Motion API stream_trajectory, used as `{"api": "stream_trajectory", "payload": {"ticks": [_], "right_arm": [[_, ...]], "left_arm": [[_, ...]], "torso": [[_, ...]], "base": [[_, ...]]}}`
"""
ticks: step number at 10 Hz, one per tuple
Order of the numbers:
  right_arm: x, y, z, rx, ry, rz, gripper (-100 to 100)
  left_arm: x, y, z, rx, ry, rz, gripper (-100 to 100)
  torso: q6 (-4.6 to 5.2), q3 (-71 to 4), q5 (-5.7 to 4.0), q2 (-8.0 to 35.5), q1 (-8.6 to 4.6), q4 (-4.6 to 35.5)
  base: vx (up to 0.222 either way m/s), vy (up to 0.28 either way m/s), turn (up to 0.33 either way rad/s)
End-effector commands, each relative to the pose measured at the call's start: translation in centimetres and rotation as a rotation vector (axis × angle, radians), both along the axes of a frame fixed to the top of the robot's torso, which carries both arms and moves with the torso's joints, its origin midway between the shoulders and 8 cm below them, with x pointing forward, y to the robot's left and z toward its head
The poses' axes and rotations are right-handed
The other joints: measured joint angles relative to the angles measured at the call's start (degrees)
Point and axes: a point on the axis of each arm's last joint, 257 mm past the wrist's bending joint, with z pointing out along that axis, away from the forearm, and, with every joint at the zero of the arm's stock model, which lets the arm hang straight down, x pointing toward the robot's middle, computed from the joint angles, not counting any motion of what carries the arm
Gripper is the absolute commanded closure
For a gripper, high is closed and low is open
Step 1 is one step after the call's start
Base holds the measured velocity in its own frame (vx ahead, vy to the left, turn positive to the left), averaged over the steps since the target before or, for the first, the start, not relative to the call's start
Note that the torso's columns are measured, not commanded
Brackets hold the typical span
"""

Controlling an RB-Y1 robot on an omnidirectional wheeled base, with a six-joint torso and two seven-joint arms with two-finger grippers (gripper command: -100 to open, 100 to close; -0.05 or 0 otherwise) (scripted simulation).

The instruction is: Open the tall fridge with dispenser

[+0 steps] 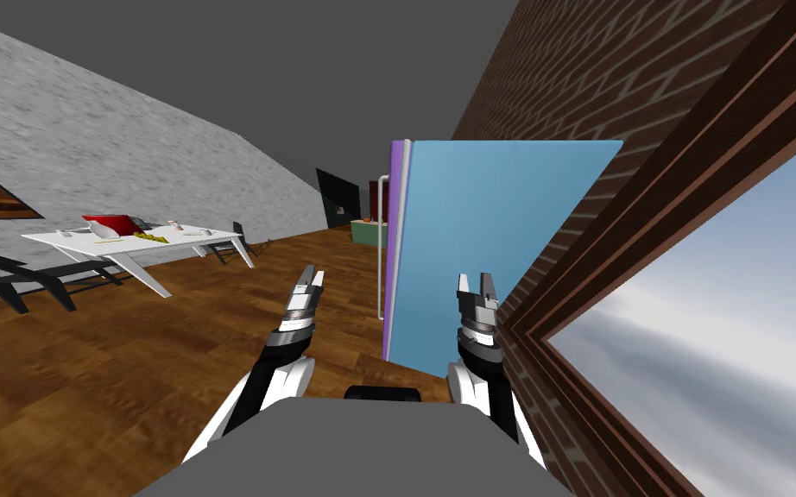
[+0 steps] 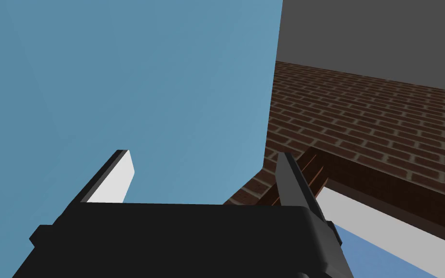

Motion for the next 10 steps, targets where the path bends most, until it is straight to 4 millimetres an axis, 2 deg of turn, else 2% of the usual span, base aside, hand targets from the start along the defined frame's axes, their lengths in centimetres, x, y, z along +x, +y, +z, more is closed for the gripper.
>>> {"api": "stream_trajectory", "payload": {"ticks": [1,9,10], "right_arm": [[0.00,0.00,0.00,0.000,0.000,0.000,0],[-0.01,0.00,0.01,0.000,0.000,0.000,0],[0.14,0.23,-0.39,-0.048,0.017,0.000,-100]], "left_arm": [[0.00,0.00,0.00,0.000,0.000,0.000,0],[-0.01,0.00,0.02,0.000,0.000,0.000,0],[-0.01,0.00,0.02,0.000,0.000,0.000,0]], "torso": [[0.00,-4.7,0.00,2.3,0.00,2.3],[0.00,-70.7,0.00,35.4,0.00,35.4],[0.00,-79.2,0.00,39.6,0.00,39.6]], "base": [[0.000,0.000,0.000],[0.000,0.000,0.000],[0.009,0.019,-0.004]]}}
